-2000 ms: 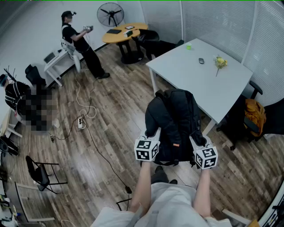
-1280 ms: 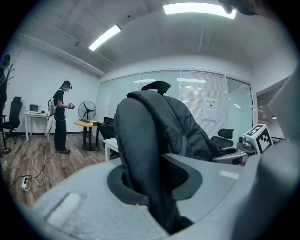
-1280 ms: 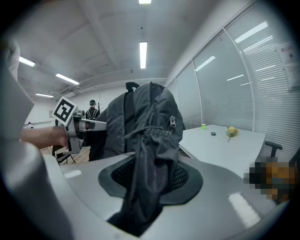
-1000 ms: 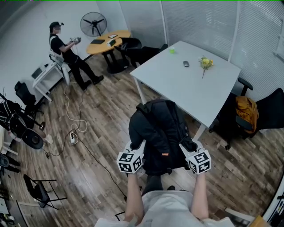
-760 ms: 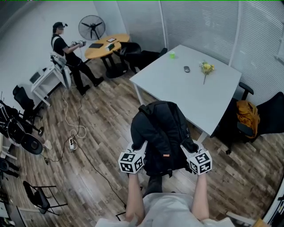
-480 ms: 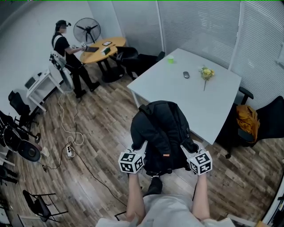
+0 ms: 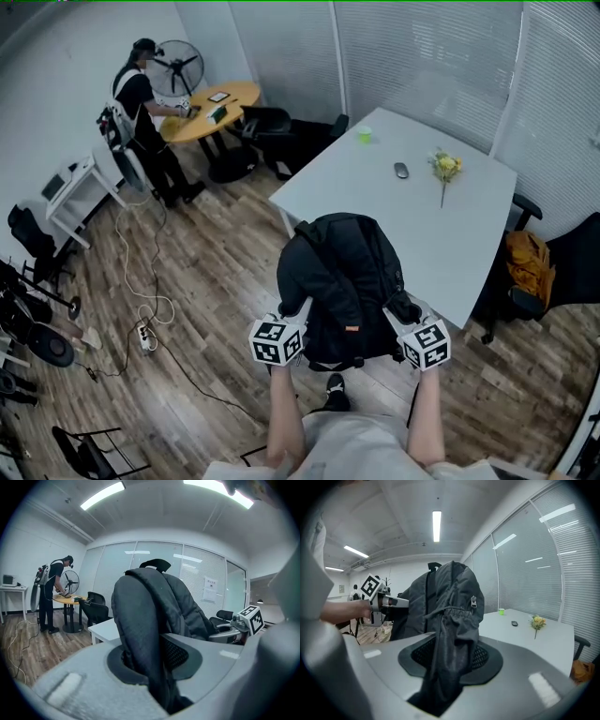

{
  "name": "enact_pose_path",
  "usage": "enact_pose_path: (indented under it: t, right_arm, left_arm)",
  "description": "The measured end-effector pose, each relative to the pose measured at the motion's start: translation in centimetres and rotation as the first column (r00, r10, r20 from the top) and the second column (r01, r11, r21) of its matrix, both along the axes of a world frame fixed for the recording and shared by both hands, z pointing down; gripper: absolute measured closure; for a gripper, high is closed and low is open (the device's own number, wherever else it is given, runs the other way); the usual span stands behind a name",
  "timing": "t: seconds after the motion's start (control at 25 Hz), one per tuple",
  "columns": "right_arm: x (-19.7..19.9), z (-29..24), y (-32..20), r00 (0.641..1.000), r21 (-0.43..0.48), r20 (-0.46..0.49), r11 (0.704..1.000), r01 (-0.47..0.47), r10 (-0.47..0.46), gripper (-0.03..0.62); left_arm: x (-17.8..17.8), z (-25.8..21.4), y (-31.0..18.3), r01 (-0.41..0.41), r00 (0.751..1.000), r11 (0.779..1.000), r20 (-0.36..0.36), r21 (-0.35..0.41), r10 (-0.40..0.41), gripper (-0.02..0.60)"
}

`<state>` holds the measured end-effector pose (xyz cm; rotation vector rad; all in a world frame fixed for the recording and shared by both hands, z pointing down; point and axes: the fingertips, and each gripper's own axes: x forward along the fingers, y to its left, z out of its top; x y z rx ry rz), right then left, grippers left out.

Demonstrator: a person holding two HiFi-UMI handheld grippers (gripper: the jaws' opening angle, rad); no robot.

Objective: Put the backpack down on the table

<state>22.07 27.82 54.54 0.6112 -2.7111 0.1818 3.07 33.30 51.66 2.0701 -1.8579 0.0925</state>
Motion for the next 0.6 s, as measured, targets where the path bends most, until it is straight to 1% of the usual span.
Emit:
enact_pose_path:
  t: [0.16,0.32,0.6]
  right_arm:
    - [-2.0,1.2,-1.8,0.999,0.008,-0.043,1.0,-0.01,0.011,0.457]
    - [-4.2,1.6,-3.8,0.997,0.031,-0.076,0.999,-0.016,0.019,0.456]
    - [-8.8,2.1,-5.3,0.997,0.025,-0.069,0.999,-0.029,0.03,0.456]
  left_arm:
    - [-2.1,1.7,-2.1,-0.047,0.999,0.998,-0.013,-0.039,0.047,0.503]
    - [-4.1,2.6,-4.0,-0.084,0.996,0.994,0.007,-0.067,0.084,0.503]
    - [-8.8,2.4,-5.7,-0.059,0.998,0.997,0.026,-0.044,0.06,0.508]
